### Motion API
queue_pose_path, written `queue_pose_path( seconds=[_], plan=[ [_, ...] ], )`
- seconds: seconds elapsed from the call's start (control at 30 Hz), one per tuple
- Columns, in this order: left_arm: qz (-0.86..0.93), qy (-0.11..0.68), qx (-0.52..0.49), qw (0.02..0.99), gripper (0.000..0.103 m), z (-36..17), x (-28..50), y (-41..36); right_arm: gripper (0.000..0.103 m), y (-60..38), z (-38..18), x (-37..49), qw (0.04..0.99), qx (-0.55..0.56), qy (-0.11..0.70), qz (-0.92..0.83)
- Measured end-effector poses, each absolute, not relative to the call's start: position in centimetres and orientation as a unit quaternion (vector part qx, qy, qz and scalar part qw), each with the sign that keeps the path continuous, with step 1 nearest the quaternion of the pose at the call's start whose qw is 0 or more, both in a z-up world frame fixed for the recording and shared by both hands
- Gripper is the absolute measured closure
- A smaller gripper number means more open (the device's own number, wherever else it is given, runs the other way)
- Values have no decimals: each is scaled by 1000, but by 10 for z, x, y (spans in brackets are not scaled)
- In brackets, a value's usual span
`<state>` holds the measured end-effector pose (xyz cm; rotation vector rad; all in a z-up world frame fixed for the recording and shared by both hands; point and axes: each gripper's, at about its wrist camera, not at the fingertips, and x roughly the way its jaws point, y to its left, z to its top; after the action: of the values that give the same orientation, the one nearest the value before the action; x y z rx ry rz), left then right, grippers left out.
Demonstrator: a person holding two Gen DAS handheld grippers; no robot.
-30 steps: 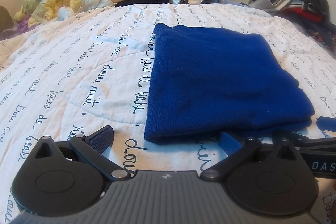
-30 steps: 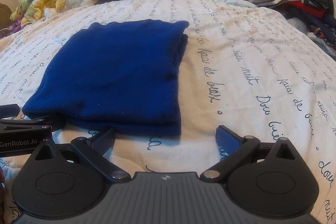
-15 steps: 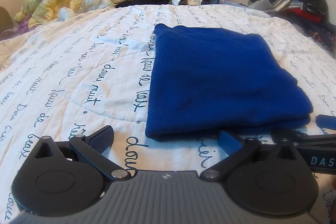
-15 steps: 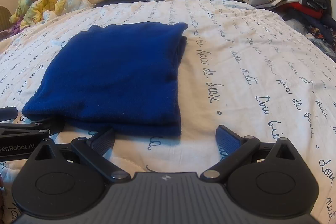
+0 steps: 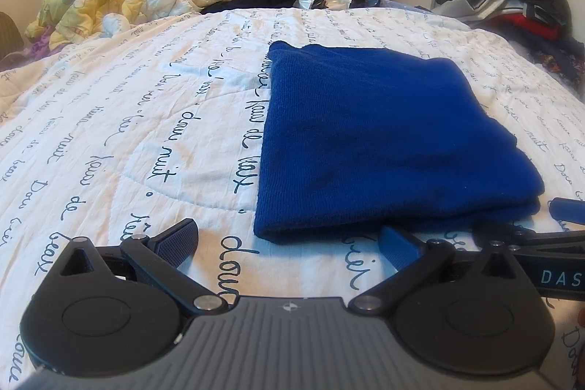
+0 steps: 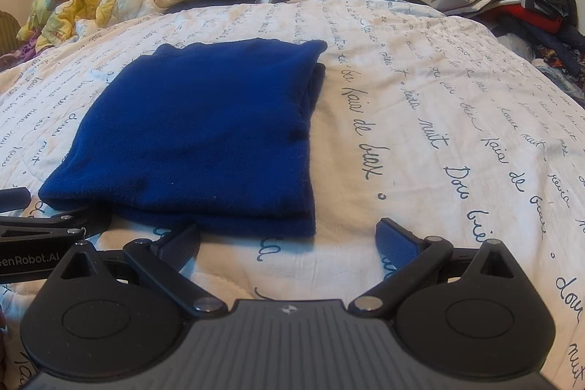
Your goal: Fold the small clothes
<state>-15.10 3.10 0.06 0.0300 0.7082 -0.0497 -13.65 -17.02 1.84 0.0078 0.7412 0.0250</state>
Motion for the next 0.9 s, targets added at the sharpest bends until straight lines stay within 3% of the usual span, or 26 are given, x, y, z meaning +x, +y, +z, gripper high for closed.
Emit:
queue_pose_path(
  seconds=[0.9],
  plan=[
    [-18,418,15,908,0,12,-140,32,0,-169,28,-124,905,6,425,3]
  ],
)
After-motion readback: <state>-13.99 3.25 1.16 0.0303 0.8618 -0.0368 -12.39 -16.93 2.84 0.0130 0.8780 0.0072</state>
